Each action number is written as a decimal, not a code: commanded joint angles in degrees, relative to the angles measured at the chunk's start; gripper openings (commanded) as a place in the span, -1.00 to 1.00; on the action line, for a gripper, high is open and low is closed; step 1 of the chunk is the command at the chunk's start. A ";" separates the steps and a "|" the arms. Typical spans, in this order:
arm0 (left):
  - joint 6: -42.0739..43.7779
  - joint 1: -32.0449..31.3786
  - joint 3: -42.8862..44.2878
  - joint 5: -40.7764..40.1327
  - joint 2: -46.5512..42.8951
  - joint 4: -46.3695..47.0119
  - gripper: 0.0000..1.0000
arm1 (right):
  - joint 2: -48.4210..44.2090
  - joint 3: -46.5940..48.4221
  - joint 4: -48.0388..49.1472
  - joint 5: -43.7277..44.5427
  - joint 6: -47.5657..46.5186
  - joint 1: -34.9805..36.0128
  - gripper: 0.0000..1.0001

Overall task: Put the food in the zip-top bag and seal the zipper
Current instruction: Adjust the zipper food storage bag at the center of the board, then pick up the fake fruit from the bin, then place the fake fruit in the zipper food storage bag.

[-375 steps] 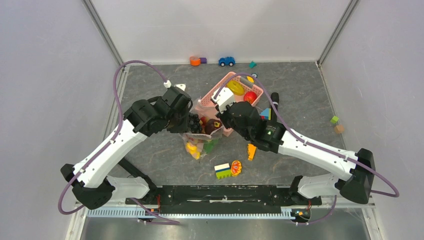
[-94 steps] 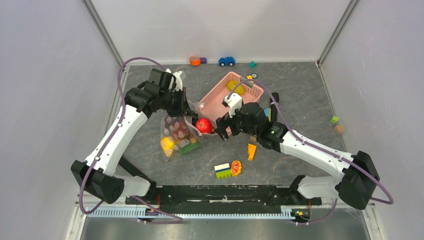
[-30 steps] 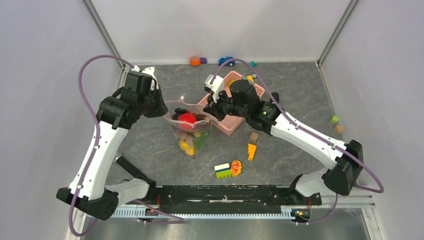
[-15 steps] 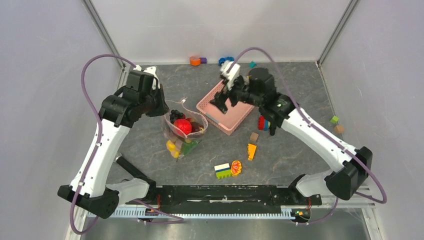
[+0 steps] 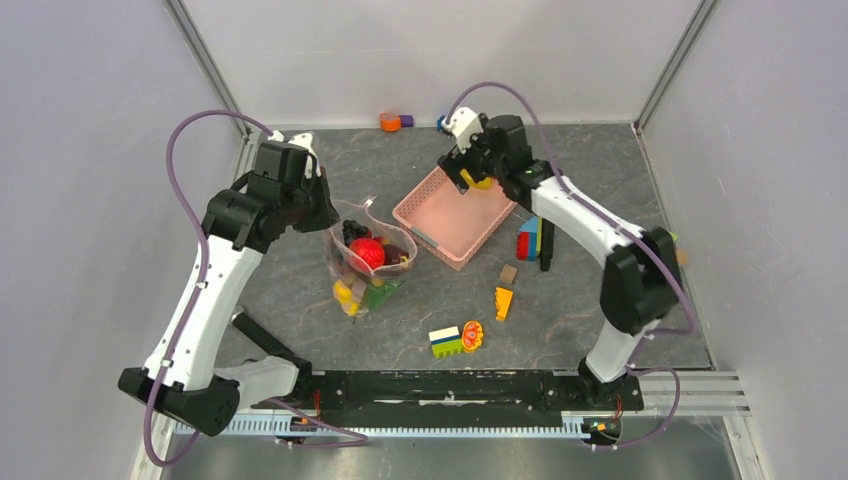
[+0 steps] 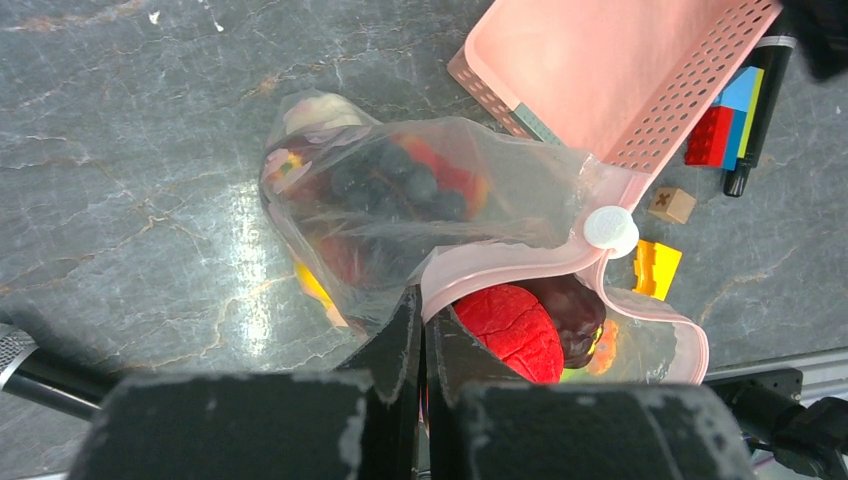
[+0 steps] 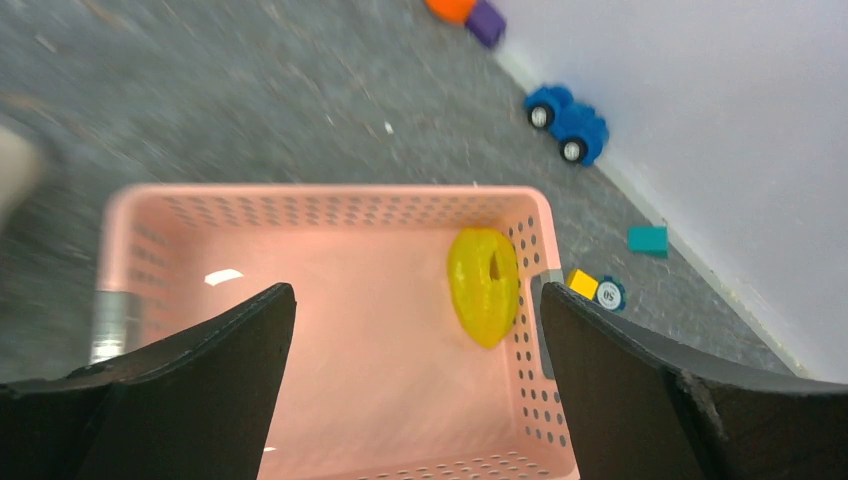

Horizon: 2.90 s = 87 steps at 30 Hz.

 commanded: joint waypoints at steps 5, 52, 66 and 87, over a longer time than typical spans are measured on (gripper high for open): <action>-0.12 1.66 -1.02 2.42 -1.56 4.64 -0.96 | 15.19 3.38 9.37 9.91 -18.49 -0.01 0.96; -0.06 5.13 -2.90 10.48 -1.99 6.78 -0.96 | -15.72 -14.70 19.76 -11.02 3.70 0.75 -0.51; -0.05 5.13 -3.27 11.31 -2.07 6.88 -0.96 | -25.89 -19.22 21.89 -27.40 1.70 16.22 -0.48; 0.40 5.48 -3.66 13.42 -2.09 7.16 -0.96 | -15.22 -16.99 25.25 -7.71 10.62 28.03 -0.51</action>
